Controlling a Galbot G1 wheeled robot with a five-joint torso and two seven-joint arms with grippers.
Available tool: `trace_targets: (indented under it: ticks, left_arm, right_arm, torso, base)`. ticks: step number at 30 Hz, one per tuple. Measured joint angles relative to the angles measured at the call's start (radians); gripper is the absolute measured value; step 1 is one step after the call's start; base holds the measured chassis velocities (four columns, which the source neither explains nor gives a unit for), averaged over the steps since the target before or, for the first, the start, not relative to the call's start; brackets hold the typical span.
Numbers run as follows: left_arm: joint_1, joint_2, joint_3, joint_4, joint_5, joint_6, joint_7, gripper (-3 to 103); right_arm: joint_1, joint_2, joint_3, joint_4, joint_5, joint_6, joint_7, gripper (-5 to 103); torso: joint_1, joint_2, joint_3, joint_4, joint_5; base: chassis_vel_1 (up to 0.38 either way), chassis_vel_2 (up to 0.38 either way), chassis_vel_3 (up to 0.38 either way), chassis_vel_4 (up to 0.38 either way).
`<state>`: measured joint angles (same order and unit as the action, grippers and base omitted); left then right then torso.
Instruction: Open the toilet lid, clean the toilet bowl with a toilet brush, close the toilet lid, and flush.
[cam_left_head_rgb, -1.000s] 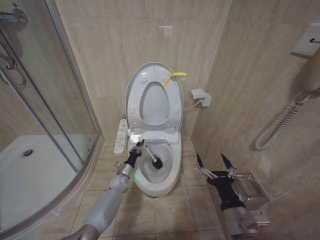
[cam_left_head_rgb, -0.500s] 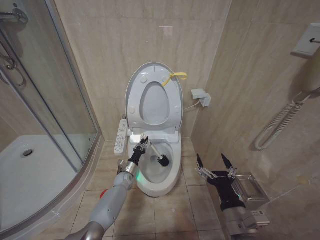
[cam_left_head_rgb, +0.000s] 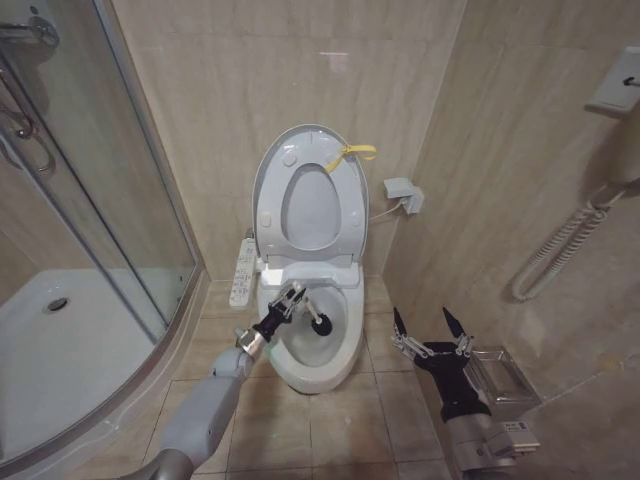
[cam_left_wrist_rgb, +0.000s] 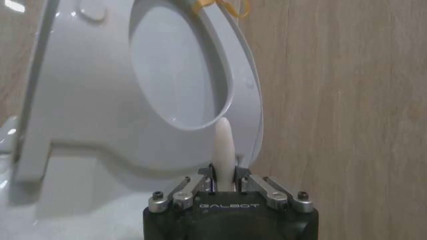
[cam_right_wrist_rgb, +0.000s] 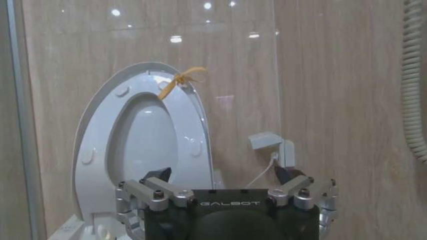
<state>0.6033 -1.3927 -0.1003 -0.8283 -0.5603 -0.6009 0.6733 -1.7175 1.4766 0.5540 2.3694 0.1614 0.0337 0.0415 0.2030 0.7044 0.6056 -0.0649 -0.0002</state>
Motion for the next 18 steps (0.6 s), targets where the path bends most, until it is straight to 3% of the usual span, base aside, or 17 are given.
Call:
trace_targets:
  ticks: [4,5,11,14,18]
  left_arm:
    - [-0.019,-0.008,0.003,0.031,-0.010,0.001,-0.001,20]
    - [-0.022,-0.014,0.005,0.043,-0.040,0.002,-0.003,20]
    - [-0.023,-0.049,-0.007,0.067,-0.122,0.004,-0.005,20]
    - [-0.022,-0.066,-0.010,0.060,-0.243,0.007,-0.020,20]
    - [-0.013,-0.067,-0.022,0.069,-0.254,-0.014,-0.029,20]
  right_arm:
    - [0.000,0.000,0.000,0.000,0.000,0.000,0.000,100]
    - [0.000,0.000,0.000,0.000,0.000,0.000,0.000,100]
    - [0.000,0.000,0.000,0.000,0.000,0.000,0.000,100]
    - [0.000,0.000,0.000,0.000,0.000,0.000,0.000,100]
    - [0.000,0.000,0.000,0.000,0.000,0.000,0.000,100]
  torso:
    - [0.000,0.000,0.000,0.0006,0.0001]
    - [0.000,0.000,0.000,0.0014,0.0002]
    - [0.000,0.000,0.000,0.0009,0.0001]
    - [0.000,0.000,0.000,0.0007,0.0003]
    - [0.000,0.000,0.000,0.0009,0.0002]
  base:
    - [0.000,0.000,0.000,0.000]
    - [0.000,0.000,0.000,0.000]
    - [0.000,0.000,0.000,0.000]
    - [0.000,0.000,0.000,0.000]
    - [0.000,0.000,0.000,0.000]
